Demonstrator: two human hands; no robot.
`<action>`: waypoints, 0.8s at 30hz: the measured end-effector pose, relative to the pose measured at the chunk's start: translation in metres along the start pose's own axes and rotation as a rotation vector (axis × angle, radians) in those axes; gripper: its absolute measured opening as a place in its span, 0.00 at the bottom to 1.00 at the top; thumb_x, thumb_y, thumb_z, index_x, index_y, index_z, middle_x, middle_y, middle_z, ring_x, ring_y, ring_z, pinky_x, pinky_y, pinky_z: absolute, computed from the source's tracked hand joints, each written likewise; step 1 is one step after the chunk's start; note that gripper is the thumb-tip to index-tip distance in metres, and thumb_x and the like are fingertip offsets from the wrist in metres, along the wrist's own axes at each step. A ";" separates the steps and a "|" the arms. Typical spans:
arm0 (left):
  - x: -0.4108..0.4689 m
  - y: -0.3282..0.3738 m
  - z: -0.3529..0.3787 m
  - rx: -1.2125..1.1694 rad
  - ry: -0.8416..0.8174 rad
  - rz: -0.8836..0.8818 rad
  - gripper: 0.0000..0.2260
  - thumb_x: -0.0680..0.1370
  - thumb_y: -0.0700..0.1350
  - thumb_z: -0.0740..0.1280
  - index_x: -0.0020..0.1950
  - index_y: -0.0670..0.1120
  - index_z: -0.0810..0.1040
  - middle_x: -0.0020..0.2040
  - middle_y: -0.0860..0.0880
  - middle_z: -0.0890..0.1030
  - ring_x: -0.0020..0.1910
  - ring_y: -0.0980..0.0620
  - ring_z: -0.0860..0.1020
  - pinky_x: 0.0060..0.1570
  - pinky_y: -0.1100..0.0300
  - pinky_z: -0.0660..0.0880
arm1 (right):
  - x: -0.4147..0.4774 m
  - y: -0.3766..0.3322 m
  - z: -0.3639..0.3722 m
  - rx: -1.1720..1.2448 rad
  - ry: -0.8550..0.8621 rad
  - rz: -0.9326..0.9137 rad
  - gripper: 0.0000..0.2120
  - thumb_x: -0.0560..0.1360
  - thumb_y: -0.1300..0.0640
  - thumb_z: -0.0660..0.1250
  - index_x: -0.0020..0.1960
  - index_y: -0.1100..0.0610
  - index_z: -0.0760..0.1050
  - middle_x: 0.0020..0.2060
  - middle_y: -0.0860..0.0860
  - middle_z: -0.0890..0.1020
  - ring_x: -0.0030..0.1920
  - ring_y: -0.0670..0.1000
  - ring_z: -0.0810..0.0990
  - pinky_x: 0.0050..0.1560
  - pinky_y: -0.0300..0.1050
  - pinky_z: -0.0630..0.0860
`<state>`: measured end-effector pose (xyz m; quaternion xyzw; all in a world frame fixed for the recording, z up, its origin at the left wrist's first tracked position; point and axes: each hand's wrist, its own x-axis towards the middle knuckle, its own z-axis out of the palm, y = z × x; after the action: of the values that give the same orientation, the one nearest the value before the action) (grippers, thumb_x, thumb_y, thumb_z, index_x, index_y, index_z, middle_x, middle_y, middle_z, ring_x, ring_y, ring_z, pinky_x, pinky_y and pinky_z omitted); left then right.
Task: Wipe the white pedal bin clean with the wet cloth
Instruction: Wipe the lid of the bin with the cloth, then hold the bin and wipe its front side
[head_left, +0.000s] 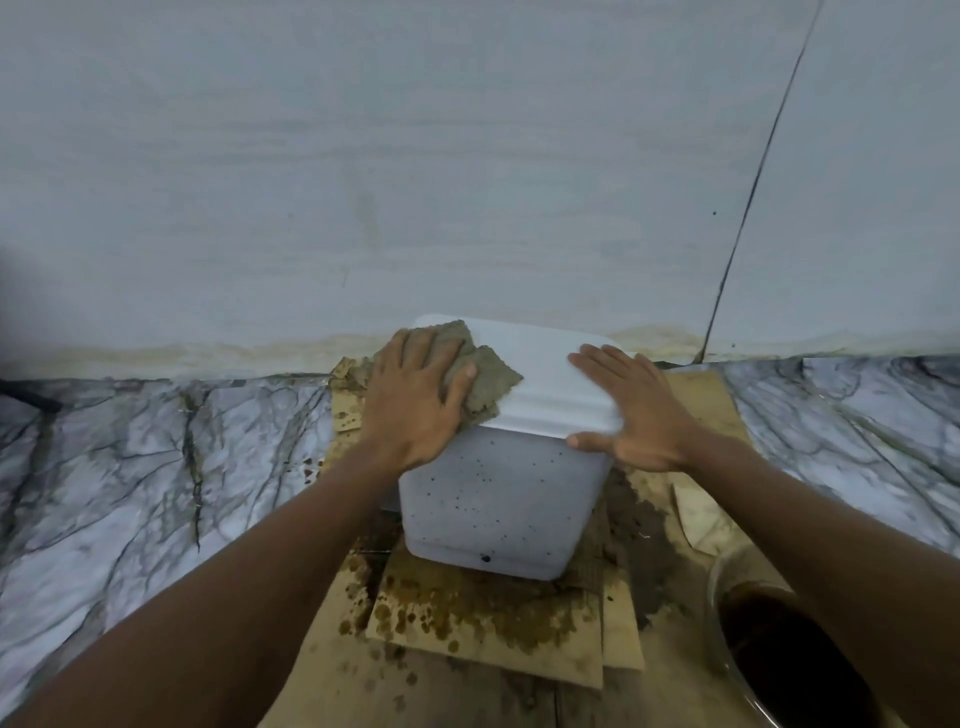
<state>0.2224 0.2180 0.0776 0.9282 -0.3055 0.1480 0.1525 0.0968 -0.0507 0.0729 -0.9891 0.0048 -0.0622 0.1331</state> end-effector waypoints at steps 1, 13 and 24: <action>-0.004 0.002 -0.002 0.014 -0.012 0.013 0.33 0.81 0.67 0.37 0.79 0.55 0.63 0.79 0.46 0.65 0.78 0.41 0.57 0.75 0.41 0.56 | 0.000 0.001 -0.001 0.001 -0.013 0.001 0.53 0.63 0.20 0.53 0.81 0.44 0.48 0.81 0.45 0.49 0.81 0.47 0.44 0.79 0.53 0.38; -0.006 0.002 0.011 0.119 0.037 0.216 0.27 0.83 0.60 0.48 0.82 0.56 0.51 0.82 0.43 0.56 0.80 0.39 0.51 0.78 0.38 0.46 | 0.030 0.008 -0.010 0.093 -0.014 0.054 0.51 0.65 0.25 0.64 0.80 0.46 0.54 0.81 0.48 0.56 0.80 0.51 0.52 0.79 0.56 0.46; 0.042 -0.006 0.077 0.120 0.348 0.222 0.29 0.83 0.55 0.58 0.82 0.47 0.56 0.82 0.37 0.49 0.81 0.36 0.46 0.77 0.35 0.44 | 0.079 0.048 -0.001 0.246 0.315 -0.134 0.34 0.68 0.34 0.72 0.69 0.49 0.75 0.68 0.48 0.78 0.68 0.51 0.75 0.69 0.62 0.70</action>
<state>0.2722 0.1715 0.0220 0.8568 -0.3654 0.3398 0.1303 0.1755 -0.0995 0.0711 -0.9416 -0.0479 -0.2246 0.2462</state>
